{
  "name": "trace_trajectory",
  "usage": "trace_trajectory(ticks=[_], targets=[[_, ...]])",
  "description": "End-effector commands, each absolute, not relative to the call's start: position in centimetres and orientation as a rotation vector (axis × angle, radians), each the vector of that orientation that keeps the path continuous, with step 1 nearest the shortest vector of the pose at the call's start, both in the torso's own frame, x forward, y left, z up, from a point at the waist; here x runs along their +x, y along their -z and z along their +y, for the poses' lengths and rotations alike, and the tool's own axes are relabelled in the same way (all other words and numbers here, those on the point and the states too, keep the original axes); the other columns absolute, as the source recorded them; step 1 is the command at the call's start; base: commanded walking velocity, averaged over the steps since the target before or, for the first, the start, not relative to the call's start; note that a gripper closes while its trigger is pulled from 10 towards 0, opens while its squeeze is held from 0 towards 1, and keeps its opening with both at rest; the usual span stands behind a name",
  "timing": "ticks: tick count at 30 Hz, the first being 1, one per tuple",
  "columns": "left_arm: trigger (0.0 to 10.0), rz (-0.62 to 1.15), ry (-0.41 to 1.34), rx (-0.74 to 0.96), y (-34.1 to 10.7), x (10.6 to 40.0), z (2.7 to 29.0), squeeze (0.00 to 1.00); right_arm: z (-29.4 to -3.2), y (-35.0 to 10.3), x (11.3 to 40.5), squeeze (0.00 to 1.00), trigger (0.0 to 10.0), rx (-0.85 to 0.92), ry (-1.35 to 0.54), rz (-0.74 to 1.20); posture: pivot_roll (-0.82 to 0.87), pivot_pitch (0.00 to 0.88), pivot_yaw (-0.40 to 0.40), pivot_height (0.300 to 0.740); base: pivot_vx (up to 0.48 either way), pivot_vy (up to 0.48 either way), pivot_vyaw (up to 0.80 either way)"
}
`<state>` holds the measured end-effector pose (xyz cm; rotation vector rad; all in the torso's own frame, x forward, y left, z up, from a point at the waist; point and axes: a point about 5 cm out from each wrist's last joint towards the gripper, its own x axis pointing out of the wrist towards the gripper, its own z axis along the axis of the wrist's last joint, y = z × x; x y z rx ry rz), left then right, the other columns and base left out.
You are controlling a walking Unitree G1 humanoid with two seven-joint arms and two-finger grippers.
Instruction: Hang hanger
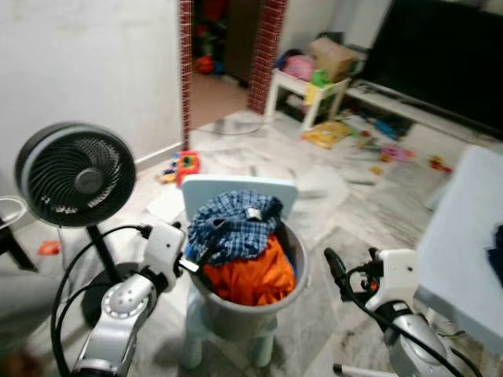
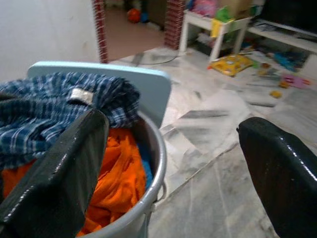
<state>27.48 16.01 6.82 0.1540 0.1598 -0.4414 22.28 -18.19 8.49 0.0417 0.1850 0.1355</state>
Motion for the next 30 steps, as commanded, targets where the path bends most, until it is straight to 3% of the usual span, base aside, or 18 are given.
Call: trace_trajectory(ticks=[1,30], targets=[[10.0,0.149,0.469,0.153,-6.79,27.46,15.24,0.0,-18.71,-8.42,22.19,0.0,10.0,0.044,-0.119,0.192,0.13,0.0,-0.107,0.74,0.0,0.0,0.0],[10.0,0.149,0.455,0.026,-6.89,28.14,15.17,0.0,-18.31,-8.84,22.14,0.0,10.0,0.041,-0.136,0.168,0.12,0.0,-0.102,0.74,0.0,0.0,0.0]])
